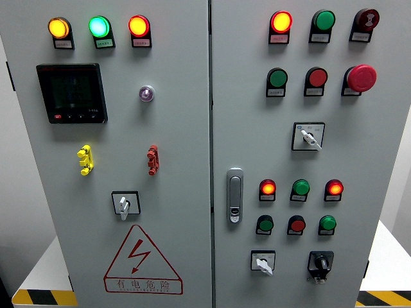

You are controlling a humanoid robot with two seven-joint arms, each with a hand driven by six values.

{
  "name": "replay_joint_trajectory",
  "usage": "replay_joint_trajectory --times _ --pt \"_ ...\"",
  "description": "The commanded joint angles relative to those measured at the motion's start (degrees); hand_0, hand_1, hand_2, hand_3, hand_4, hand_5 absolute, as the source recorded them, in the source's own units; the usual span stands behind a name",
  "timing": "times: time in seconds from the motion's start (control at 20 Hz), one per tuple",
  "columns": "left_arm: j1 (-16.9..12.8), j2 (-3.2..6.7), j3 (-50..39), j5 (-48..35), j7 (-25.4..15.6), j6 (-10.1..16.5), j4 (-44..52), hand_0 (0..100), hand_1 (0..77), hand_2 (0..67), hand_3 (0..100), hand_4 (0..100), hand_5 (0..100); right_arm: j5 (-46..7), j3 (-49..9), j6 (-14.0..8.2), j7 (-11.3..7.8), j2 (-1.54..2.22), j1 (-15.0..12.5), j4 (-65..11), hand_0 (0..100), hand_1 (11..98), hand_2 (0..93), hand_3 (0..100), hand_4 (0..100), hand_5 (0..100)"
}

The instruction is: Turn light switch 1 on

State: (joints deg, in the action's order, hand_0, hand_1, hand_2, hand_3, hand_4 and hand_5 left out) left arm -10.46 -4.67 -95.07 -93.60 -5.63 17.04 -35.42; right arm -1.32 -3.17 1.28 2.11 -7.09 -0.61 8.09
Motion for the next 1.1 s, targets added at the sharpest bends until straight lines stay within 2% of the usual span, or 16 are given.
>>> replay_joint_trajectory --times 0.0,0.05,0.3,0.45,0.6,0.65,0.85,0.9,0.95,1.05 --pt "-0.52 0.02 -0.64 0.0 -0.09 -0.08 -11.3 0 9.3 2.1 0 1 0 0.0 0.0 0.04 0.0 0.06 0.0 0.0 0 19.6 0.0 20 19 11" --pt "-0.78 0.1 -0.9 -0.18 0.09 -0.08 -15.69 0 11.9 4.6 0 10 6 0.0 0.0 0.04 0.0 -0.03 0.0 0.0 0 19.4 0.0 20 19 11" --pt "-0.88 0.19 -0.64 -0.09 0.44 0.01 -36.43 0 15.7 9.1 6 22 15 0.0 0.0 0.04 0.0 0.06 0.0 0.0 0 19.6 0.0 20 19 11" --pt "-0.88 0.19 -0.38 0.0 0.35 -0.08 -45.5 0 17.0 12.5 18 32 23 0.0 0.0 0.04 0.0 0.06 0.0 0.0 0 19.7 0.0 20 19 10" --pt "-0.27 0.19 -0.72 0.0 0.35 -0.08 -50.7 0 19.0 14.9 24 42 34 0.0 0.09 0.04 0.0 0.06 0.0 0.0 0 19.4 0.0 20 19 11" --pt "0.17 0.1 -0.9 0.0 0.44 -0.17 -52.02 0 20.3 15.5 34 46 36 0.0 0.09 0.04 0.0 -0.03 0.0 0.0 0 19.5 0.0 20 19 11" --pt "3.95 -0.34 -1.78 0.0 0.7 -0.52 -55.19 0 25.6 18.3 51 63 45 0.0 0.09 -0.05 0.0 0.06 0.0 0.0 0 19.7 0.0 20 19 11" --pt "5.18 -0.42 -2.04 0.0 0.79 -0.52 -55.28 0 28.0 19.6 54 67 48 0.0 0.09 0.04 0.0 -0.03 0.0 0.0 0 19.2 0.0 20 19 11" --pt "6.58 -0.6 -2.31 0.0 0.97 -0.43 -55.29 0 29.1 20.1 55 68 49 0.0 0.0 0.04 0.0 0.06 0.0 0.0 0 19.2 0.0 20 19 11" --pt "10.27 -0.86 -3.89 0.08 3.68 -0.43 -55.11 0 34.4 22.4 62 80 60 0.0 0.09 0.04 0.0 0.06 0.0 0.0 0 19.3 0.0 20 19 11"
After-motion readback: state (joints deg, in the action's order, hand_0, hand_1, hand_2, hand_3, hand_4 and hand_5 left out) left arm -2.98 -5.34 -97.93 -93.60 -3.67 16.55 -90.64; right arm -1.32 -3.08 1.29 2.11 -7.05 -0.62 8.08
